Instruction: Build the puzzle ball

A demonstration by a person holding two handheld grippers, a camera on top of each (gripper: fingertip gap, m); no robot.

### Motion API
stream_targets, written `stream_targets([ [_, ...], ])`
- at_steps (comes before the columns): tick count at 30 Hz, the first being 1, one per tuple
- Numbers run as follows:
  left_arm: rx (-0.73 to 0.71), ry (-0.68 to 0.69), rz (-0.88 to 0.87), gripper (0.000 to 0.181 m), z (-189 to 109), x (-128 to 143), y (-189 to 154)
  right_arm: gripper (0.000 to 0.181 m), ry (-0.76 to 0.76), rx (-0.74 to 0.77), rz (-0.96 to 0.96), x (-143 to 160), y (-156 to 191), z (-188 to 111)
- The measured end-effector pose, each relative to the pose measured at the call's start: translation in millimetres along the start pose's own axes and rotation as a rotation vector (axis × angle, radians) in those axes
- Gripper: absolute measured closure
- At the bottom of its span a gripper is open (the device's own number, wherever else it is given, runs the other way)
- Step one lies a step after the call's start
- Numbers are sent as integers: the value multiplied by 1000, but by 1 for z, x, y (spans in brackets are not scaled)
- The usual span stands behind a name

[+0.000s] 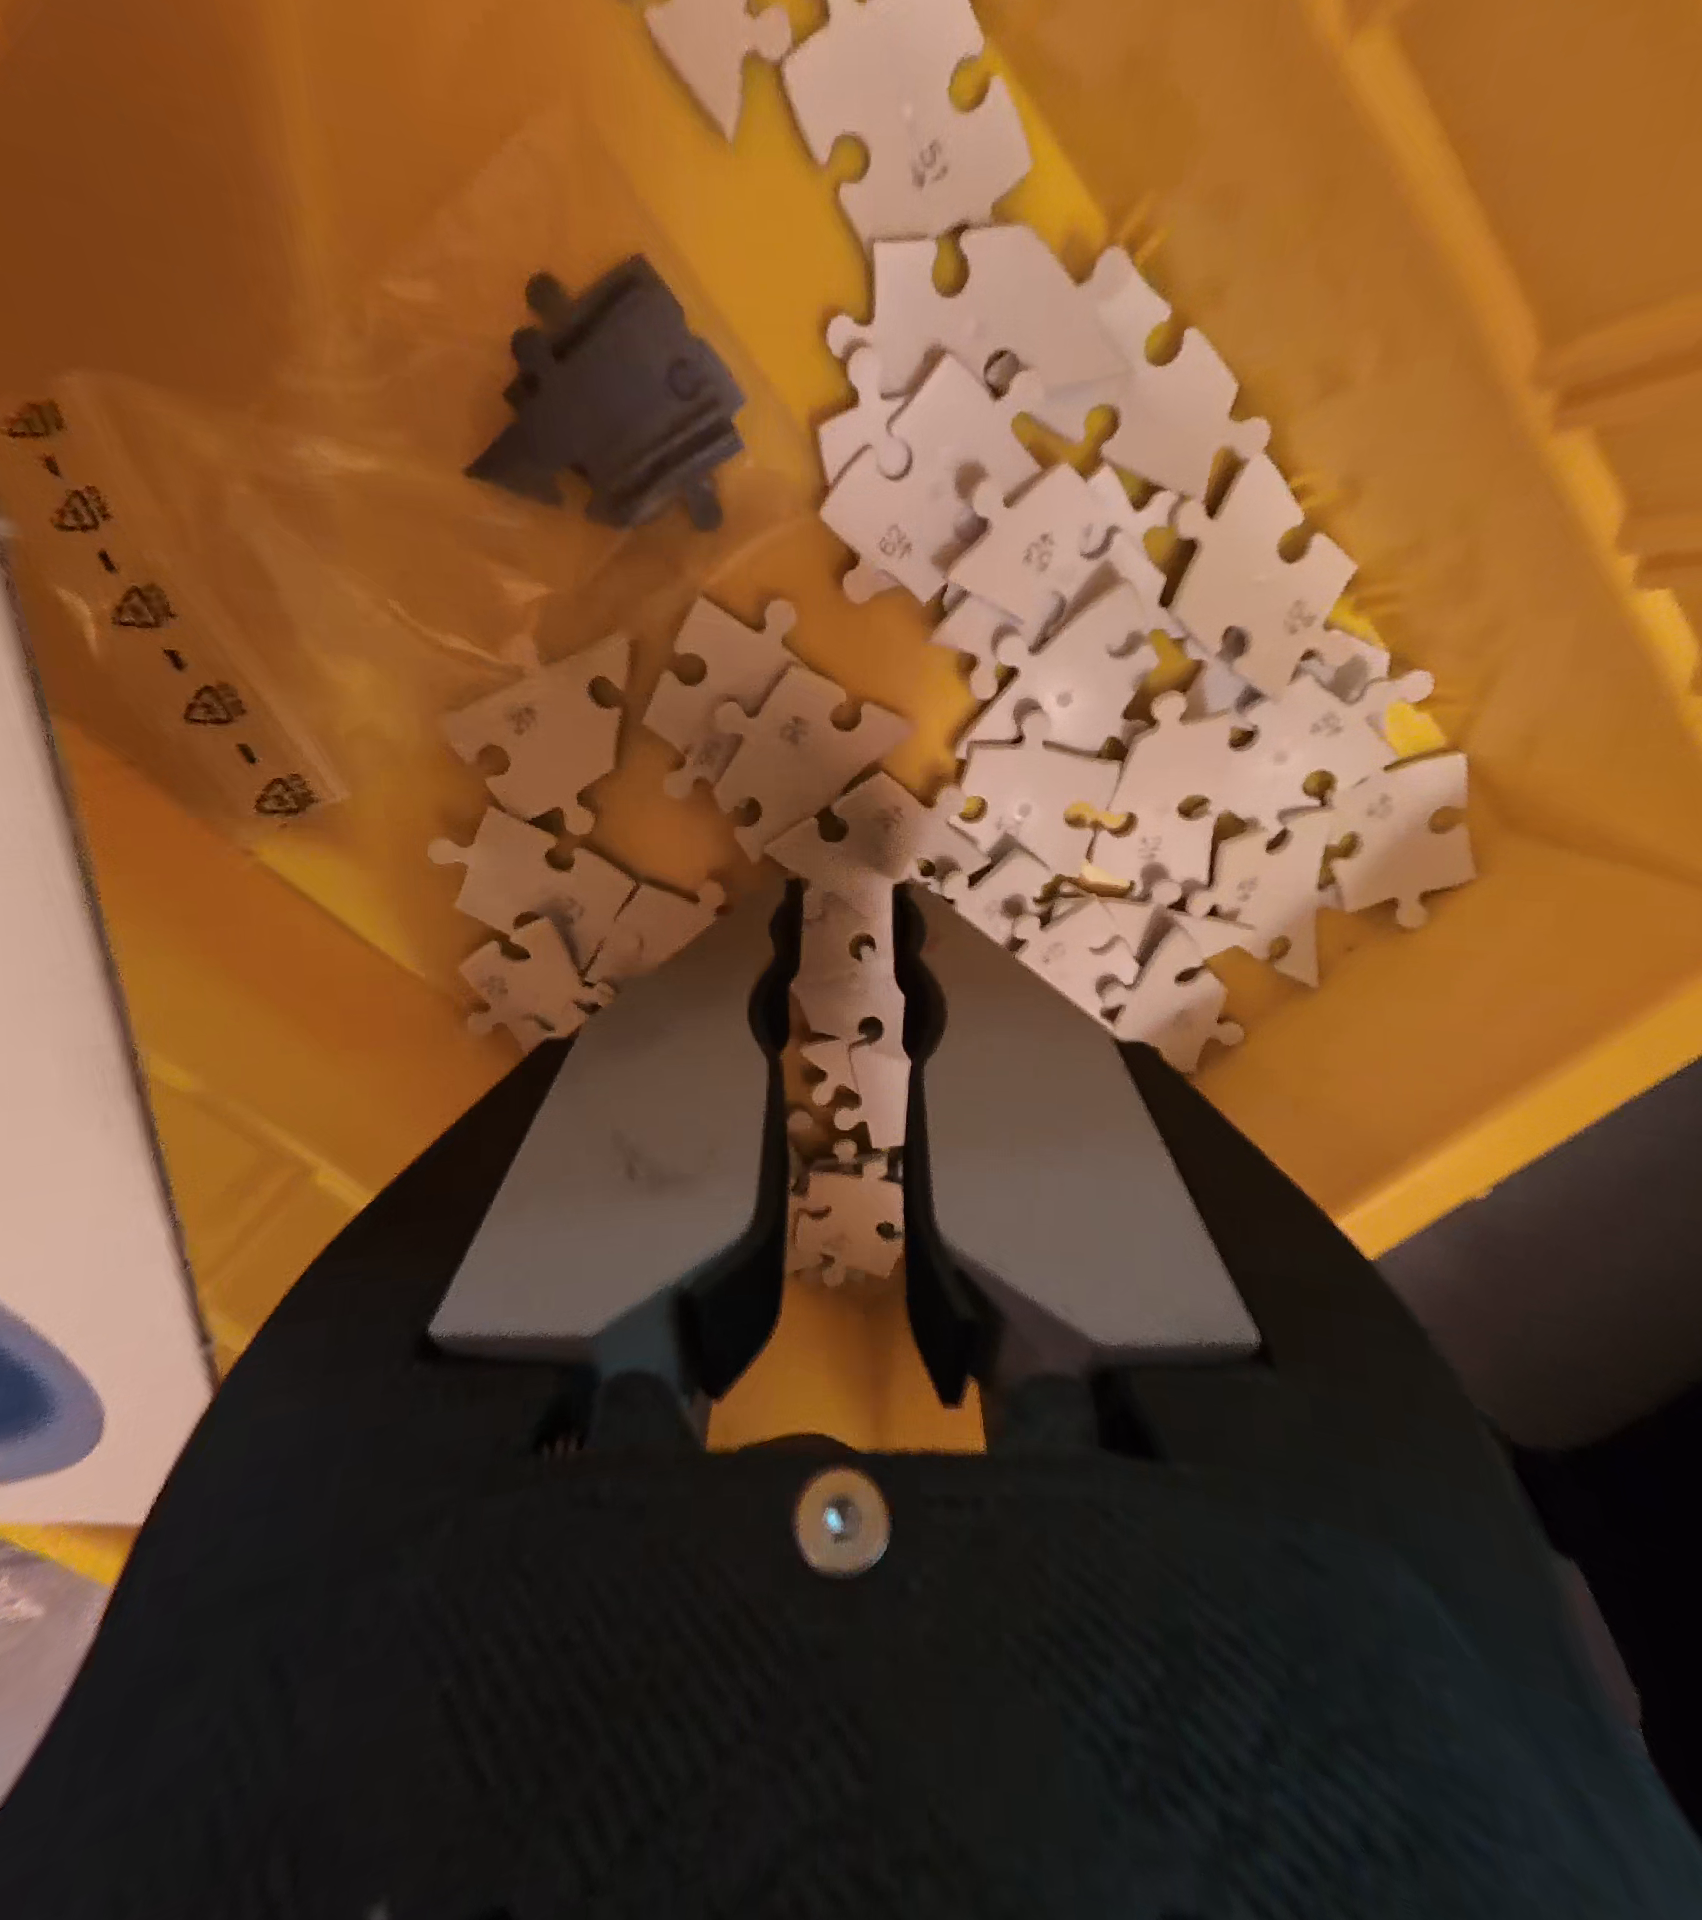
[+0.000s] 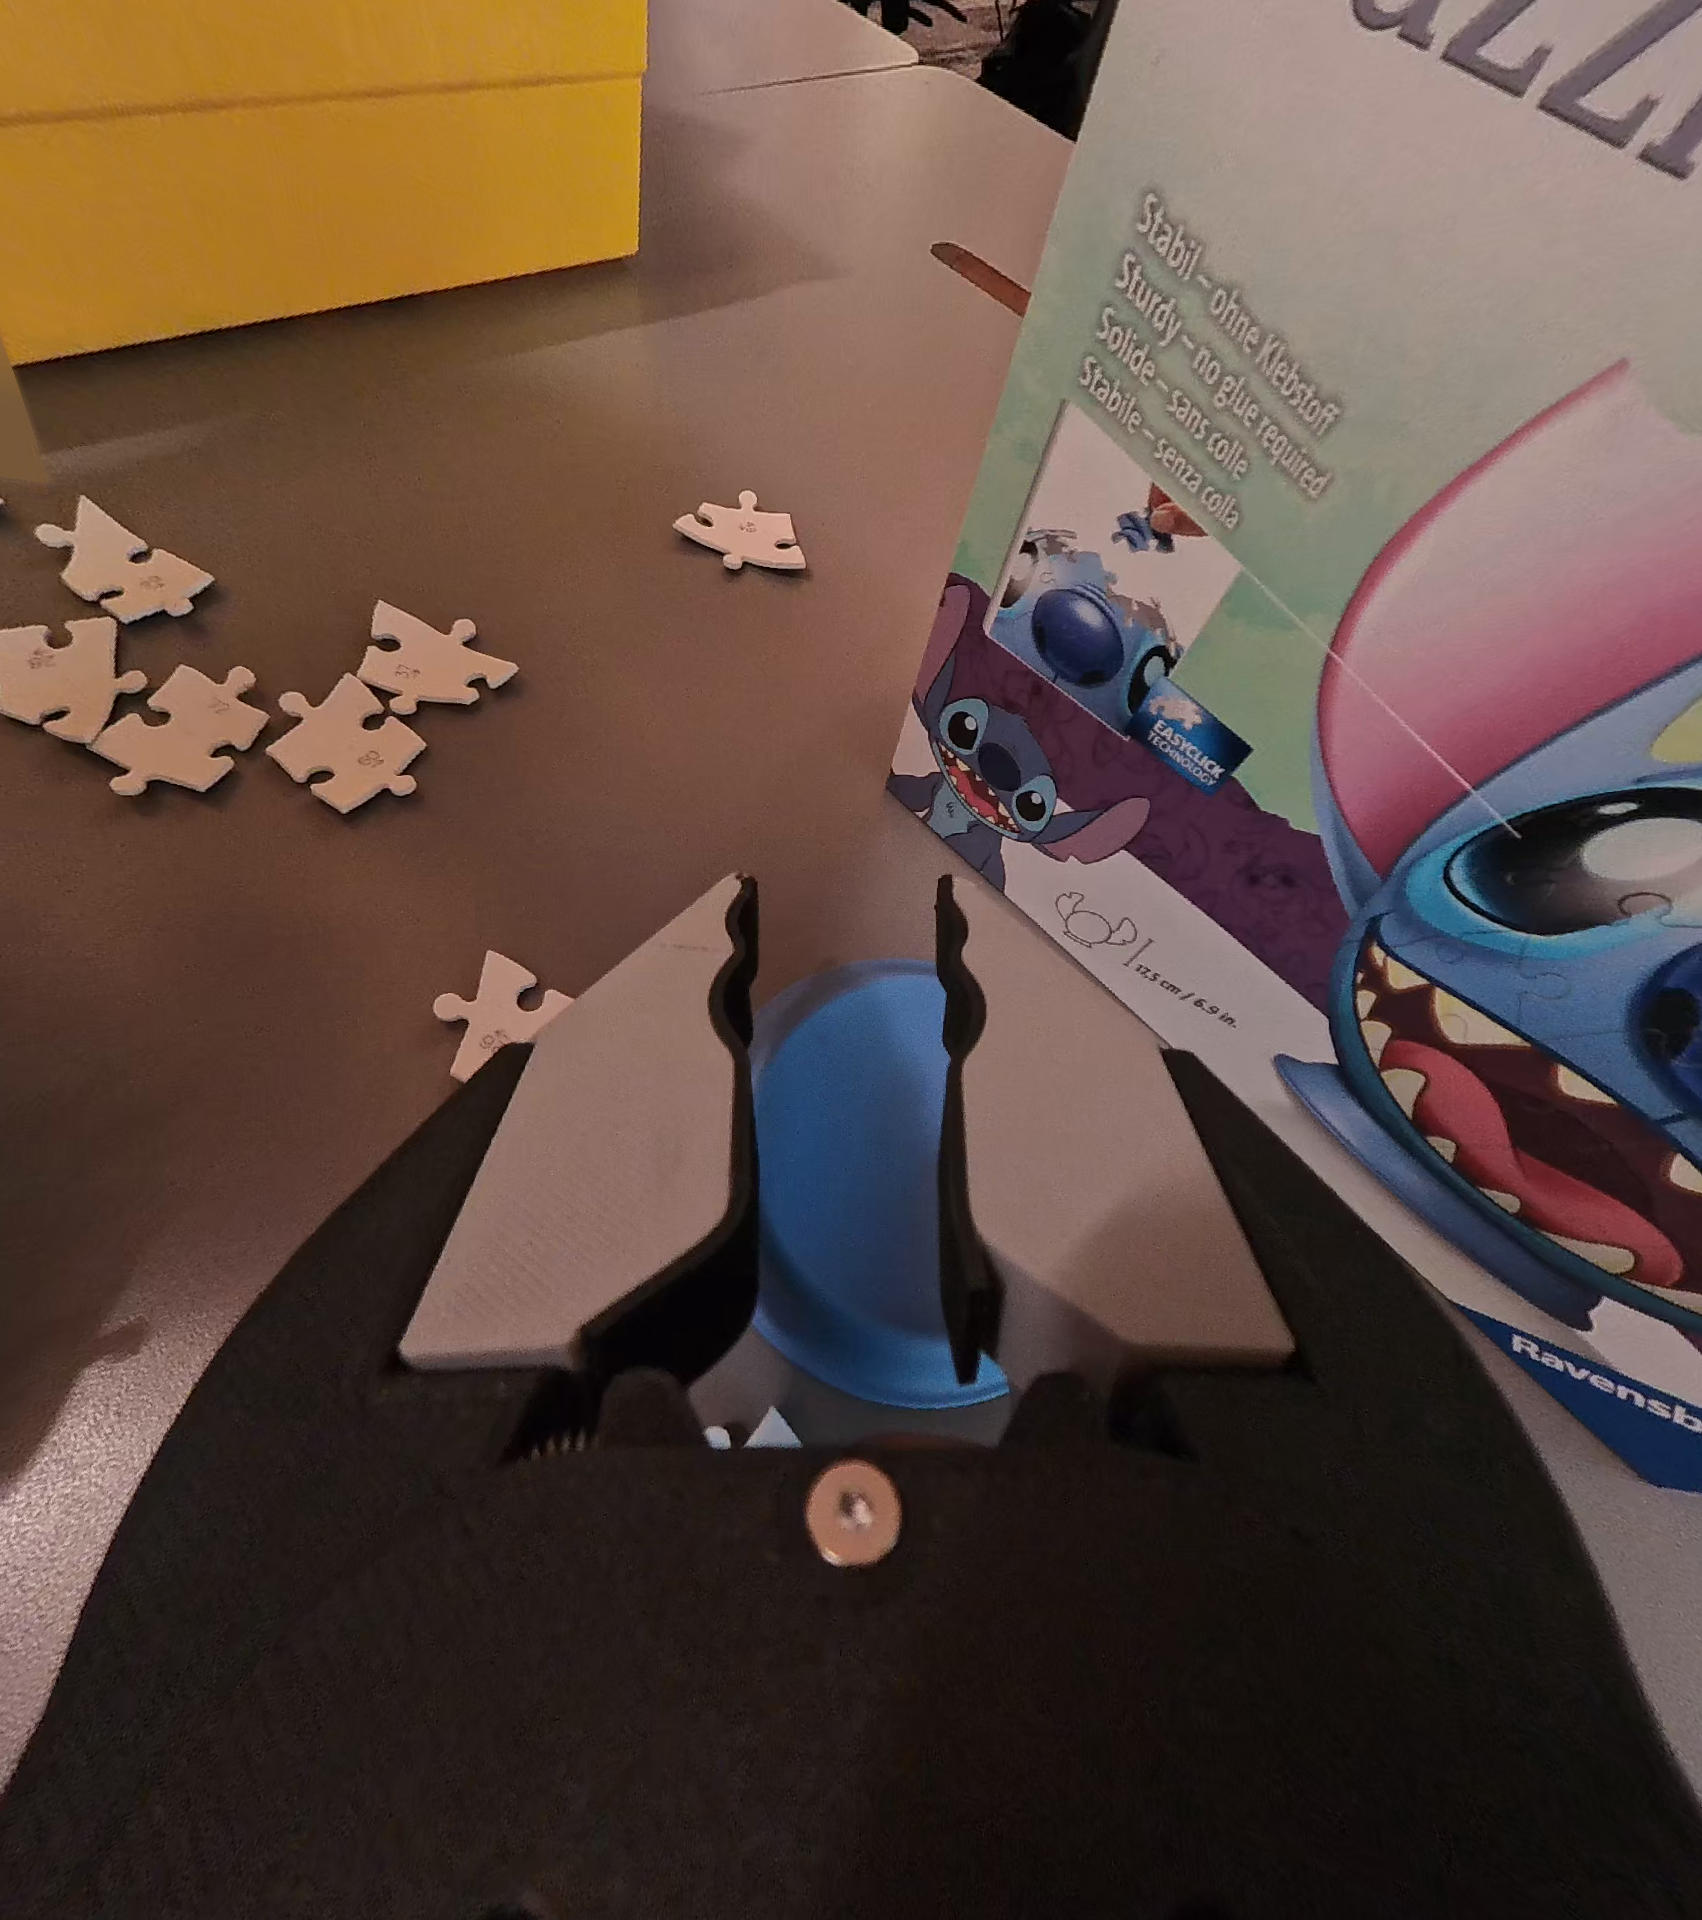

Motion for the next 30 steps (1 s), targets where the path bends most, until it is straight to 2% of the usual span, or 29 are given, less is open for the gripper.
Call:
stream_targets([
  [7, -60, -193, -45, 164, -7, -23, 5, 151, 4, 0, -6, 0, 1, 0],
  [11, -117, -95, -40, 166, 6, -15, 10, 151, 6, -1, -9, 0, 1, 1],
  [12, -109, -56, -44, 167, 10, -12, 10, 151, 7, -2, -8, 0, 1, 1],
  [13, -82, -42, -41, 175, 10, -11, 8, 151, 6, -3, -7, 0, 1, 1],
  [15, -74, 12, -41, 173, 11, -5, 6, 151, 5, -2, -6, 0, 1, 0],
  [19, -108, 18, -29, 170, 7, -1, 4, 151, 7, -2, -8, 0, 1, 1],
  [24, -103, -82, -56, 168, -7, -8, 9, 151, 7, -1, -9, 0, 1, 1],
  [27, -80, -203, -93, 167, -21, -17, 12, 151, 7, 0, -9, 0, 1, 1],
  [30, 60, -315, -108, 167, -30, -27, 3, 151, 8, -1, -9, 0, 1, 1],
])
Point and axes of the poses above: each gripper's, where its closed fingertips meet, z out along the fingers, x out of its underside, y = z × x across the jaws, the point moved 9 cm from there along -z, back along the fingers, and after that the axes turned 14 degrees about -z, right-handed, at the moved point
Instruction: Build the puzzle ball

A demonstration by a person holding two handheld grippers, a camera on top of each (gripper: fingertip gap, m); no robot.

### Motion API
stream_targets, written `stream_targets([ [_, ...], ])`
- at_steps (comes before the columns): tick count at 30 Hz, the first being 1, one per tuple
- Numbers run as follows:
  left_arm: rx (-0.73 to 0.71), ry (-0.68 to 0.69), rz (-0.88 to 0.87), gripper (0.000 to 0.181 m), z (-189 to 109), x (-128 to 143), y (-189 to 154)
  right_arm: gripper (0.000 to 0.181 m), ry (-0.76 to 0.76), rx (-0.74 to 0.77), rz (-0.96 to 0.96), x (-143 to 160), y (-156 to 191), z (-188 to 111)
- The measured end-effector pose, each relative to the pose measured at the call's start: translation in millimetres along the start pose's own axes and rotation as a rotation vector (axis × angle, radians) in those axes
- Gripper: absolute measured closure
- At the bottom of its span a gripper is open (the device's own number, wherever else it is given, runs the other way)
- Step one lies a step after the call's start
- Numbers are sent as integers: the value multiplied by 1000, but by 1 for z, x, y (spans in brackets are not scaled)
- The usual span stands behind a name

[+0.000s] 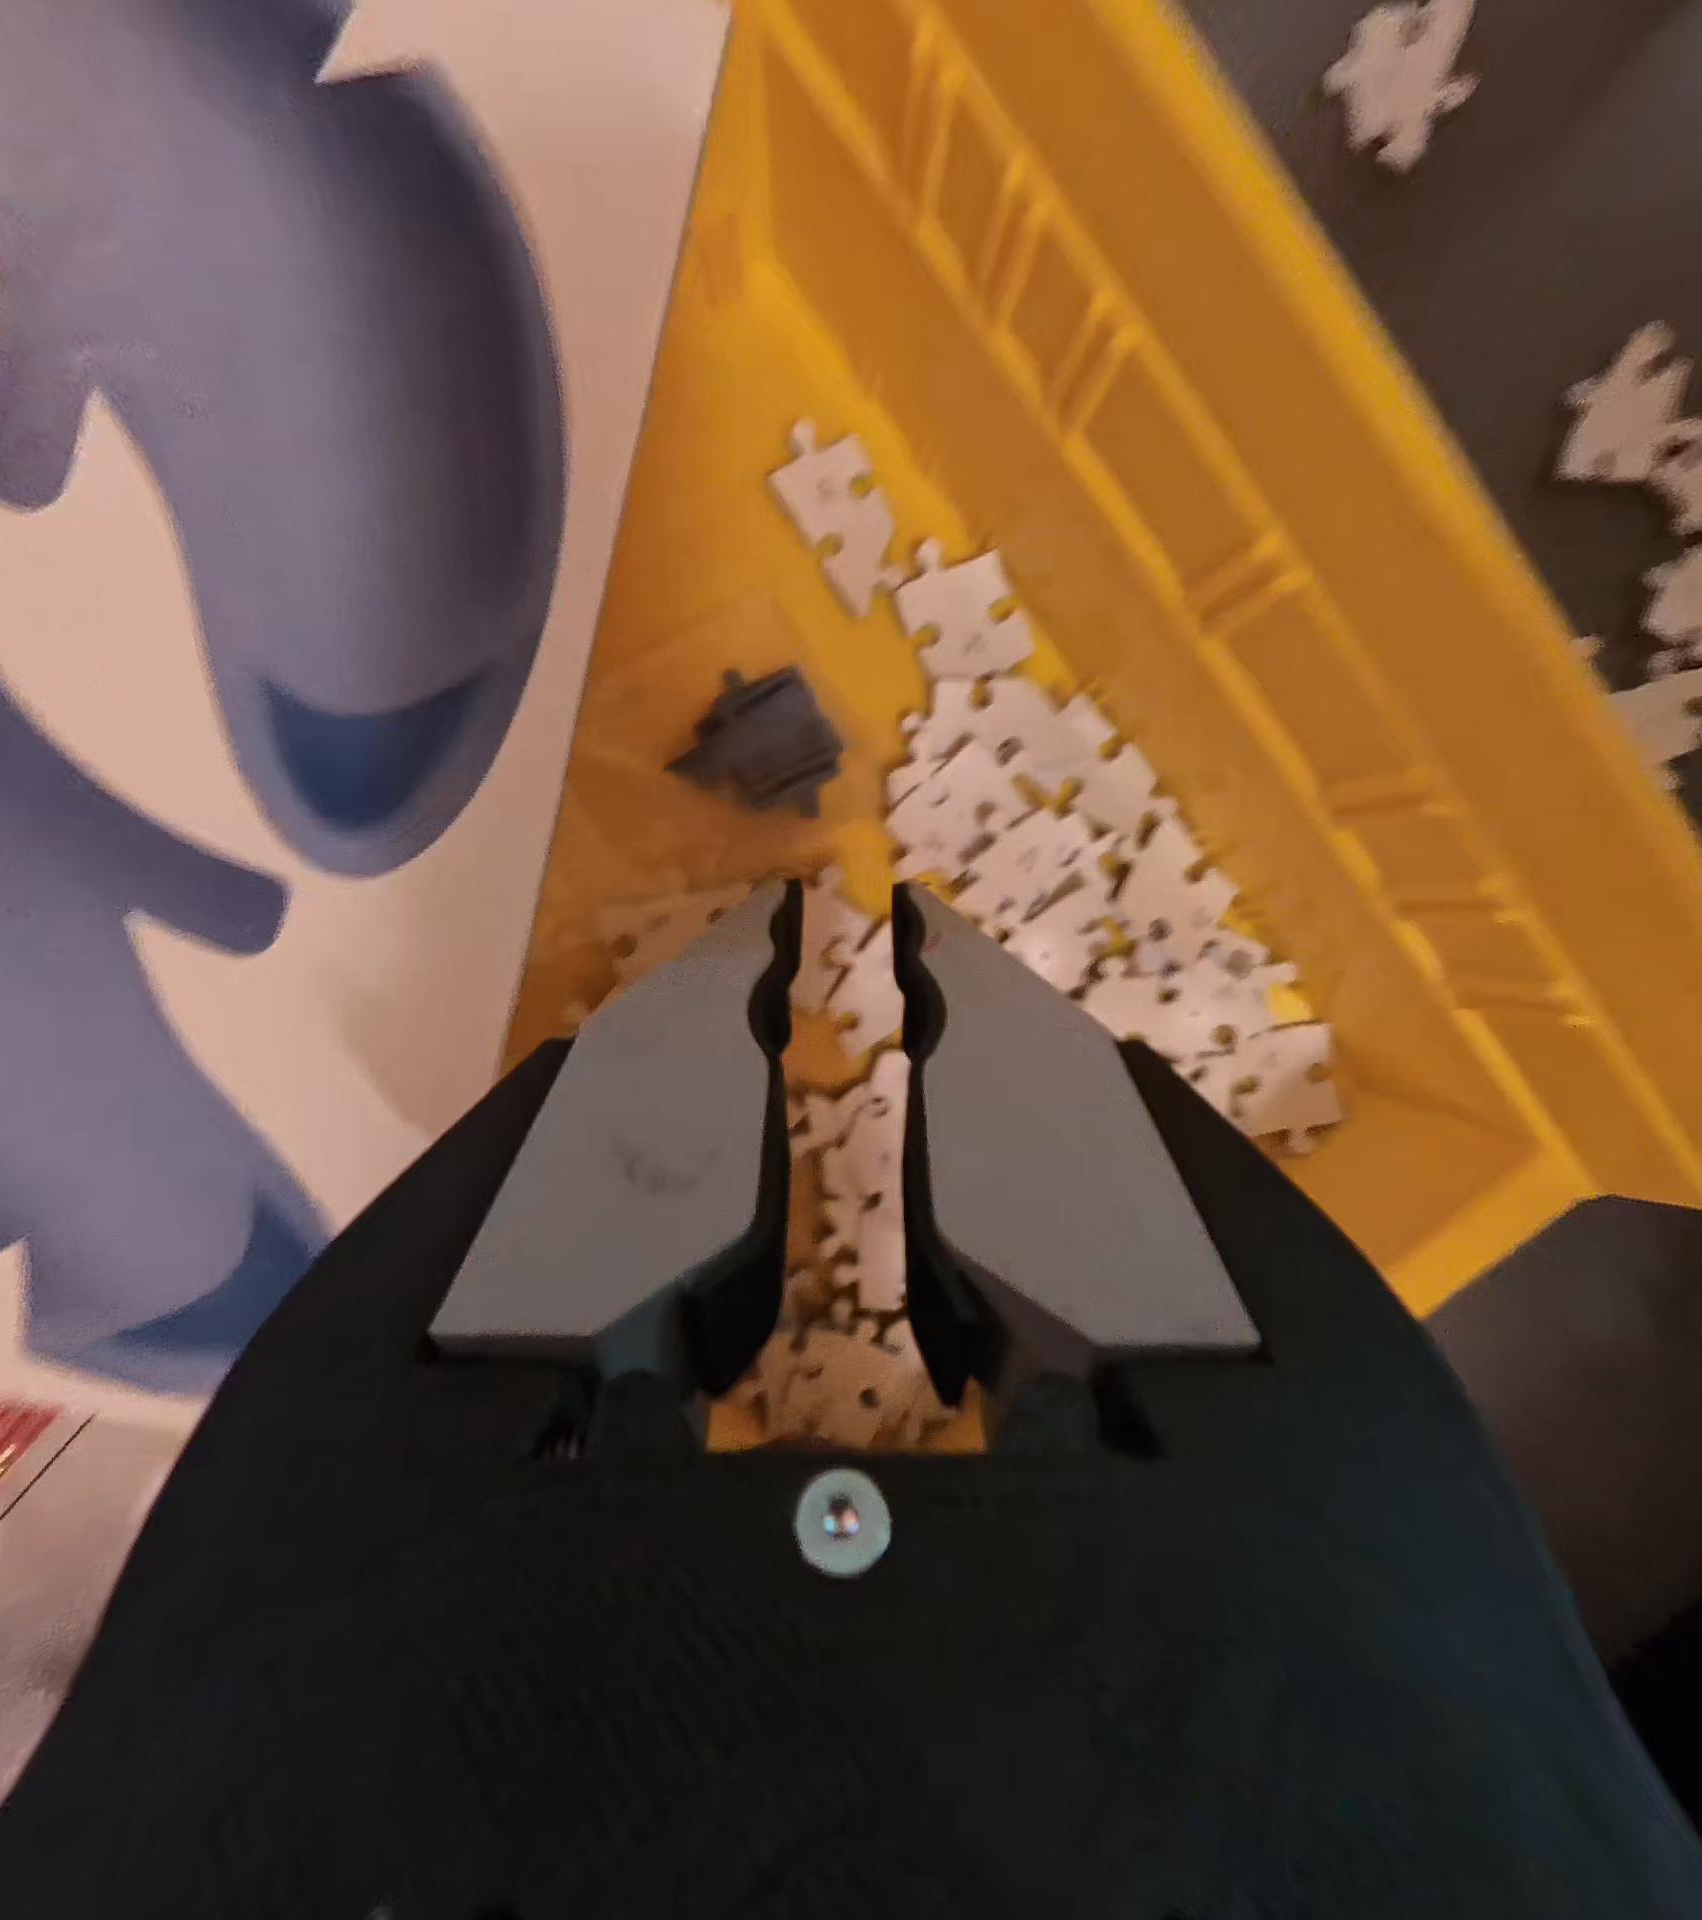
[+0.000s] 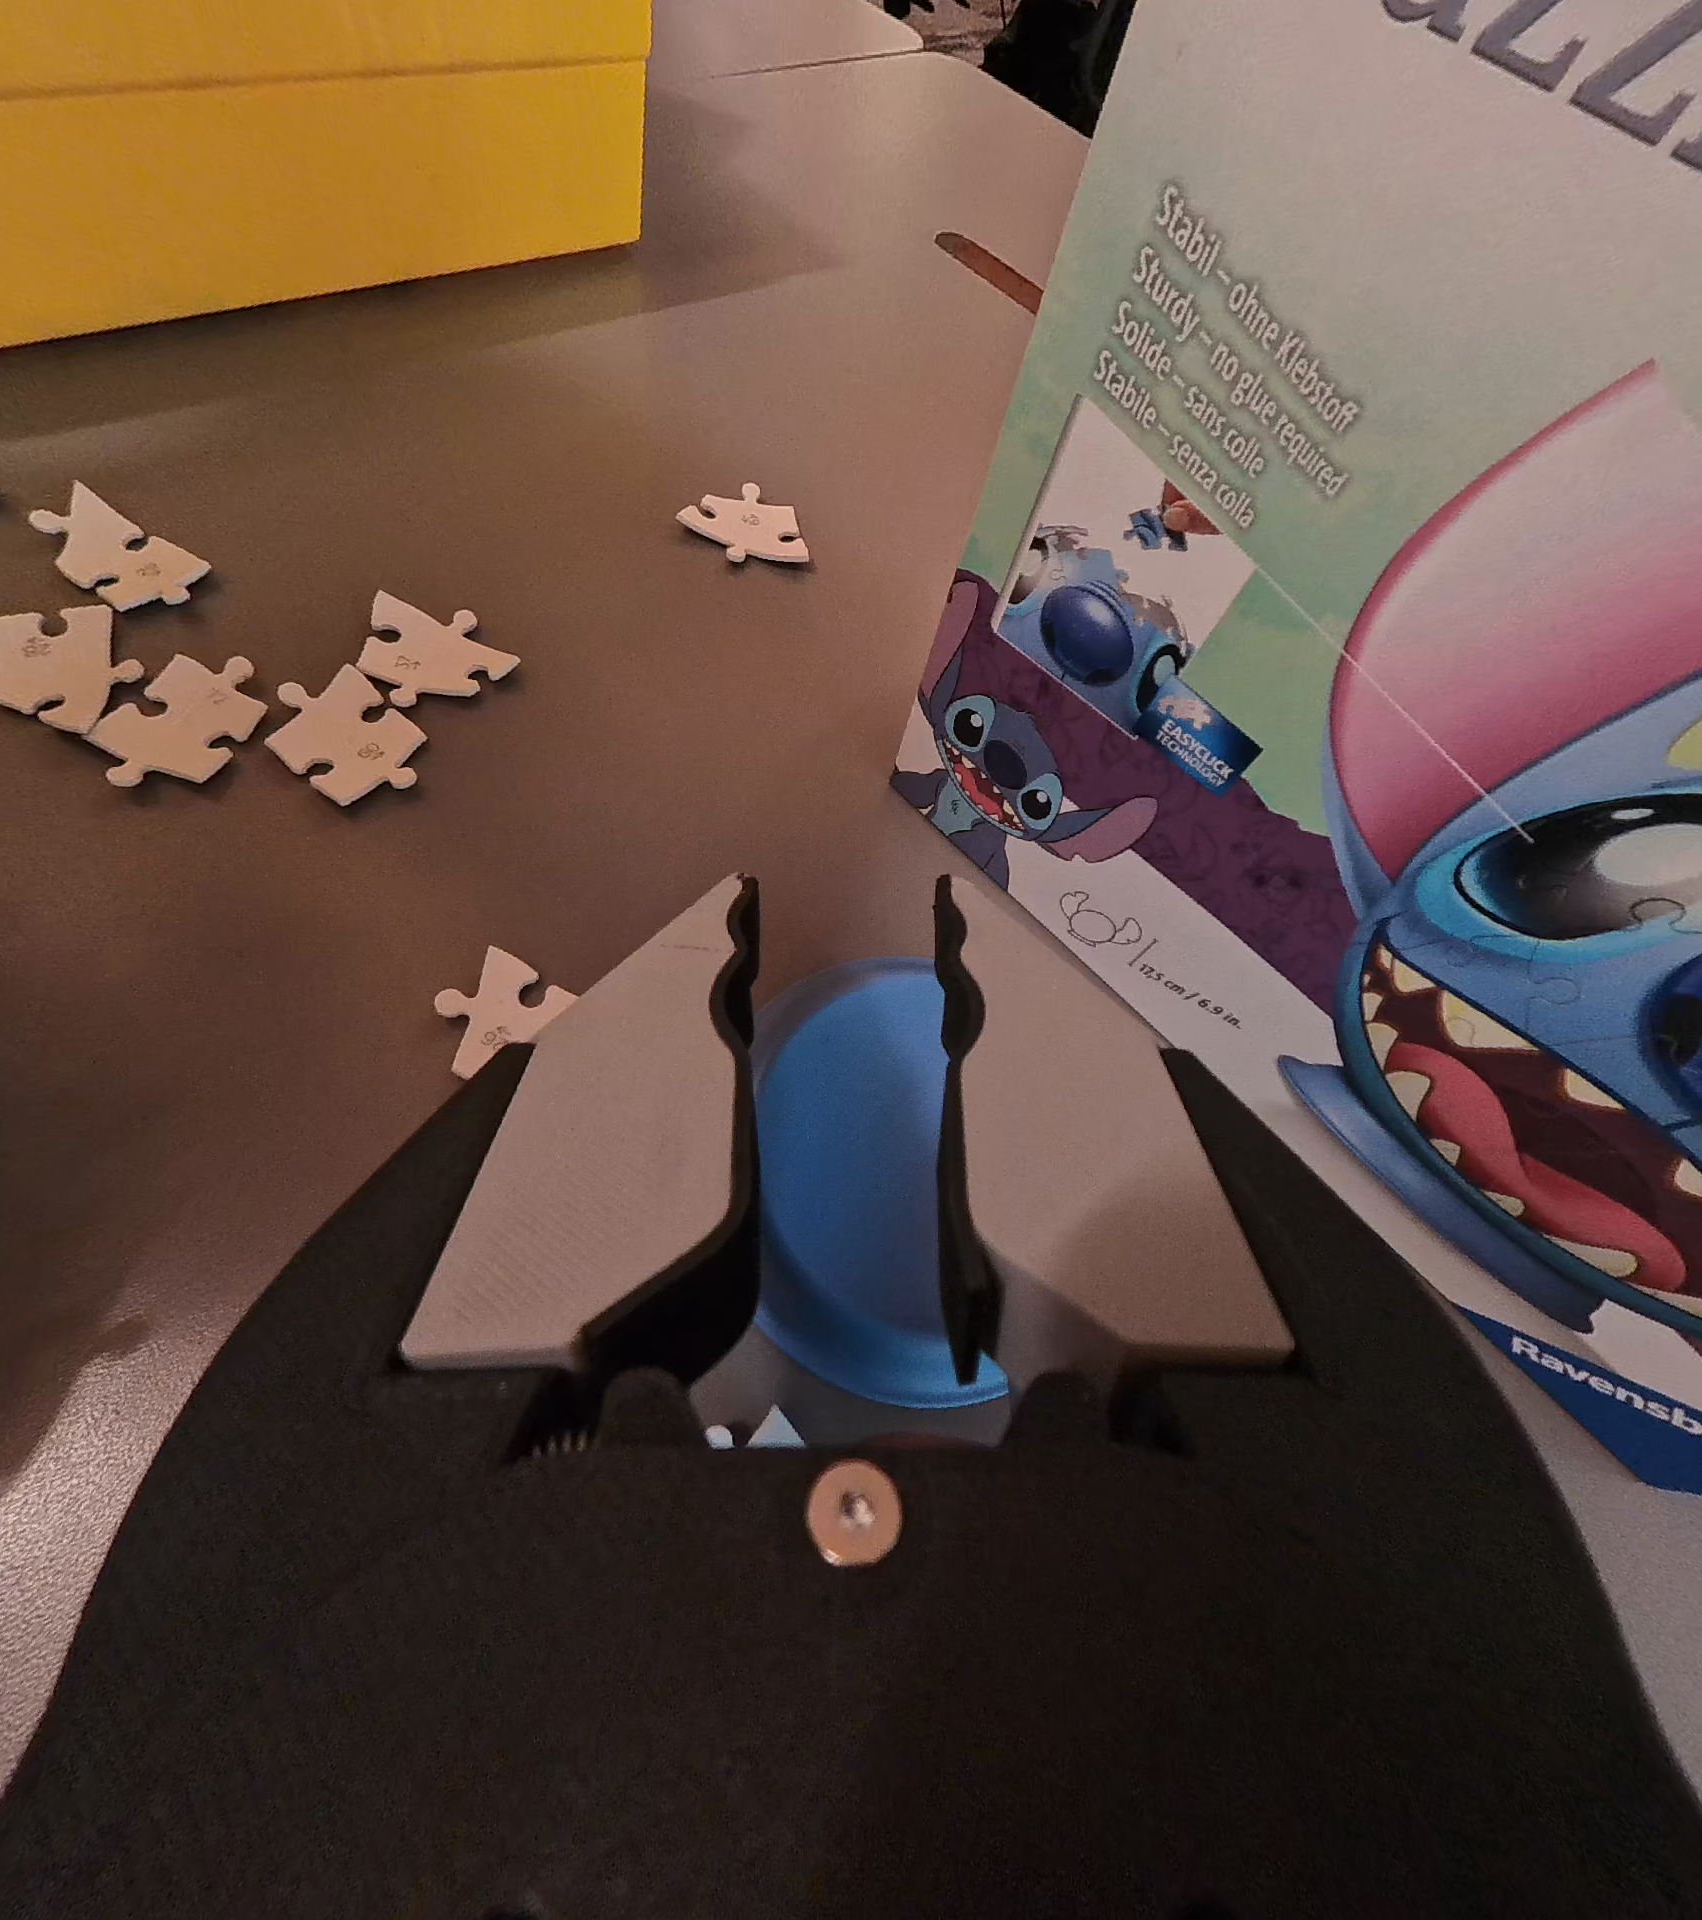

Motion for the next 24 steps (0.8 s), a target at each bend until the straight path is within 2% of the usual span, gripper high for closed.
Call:
stream_targets([
  [2, 52, 4, 9, 167, 5, 0, -10, 151, 1, -1, 0, 0, 0, 0],
  [6, 49, 62, 60, 167, 26, 7, -25, 151, 0, -1, 1, 0, 0, 0],
  [10, -31, 164, 131, 167, 47, 19, -28, 151, 2, 1, -2, 0, 0, 0],
  [16, -112, 253, 123, 171, 41, 28, -14, 151, 2, 0, -1, 0, 0, 0],
  [20, -121, 191, 105, 168, 35, 21, -10, 151, 3, 0, -4, 0, 0, 0],
  [24, -47, 68, 150, 165, 34, 9, -22, 151, 4, -1, -3, 0, 0, 1],
])
Point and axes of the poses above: each gripper's, where its closed fingertips meet, z out along the fingers, x out of its underside, y = z × x across the jaws, the point moved 9 cm from there along -z, back along the fingers, and after that the axes turned 14 degrees about -z, right-handed, at the moved point
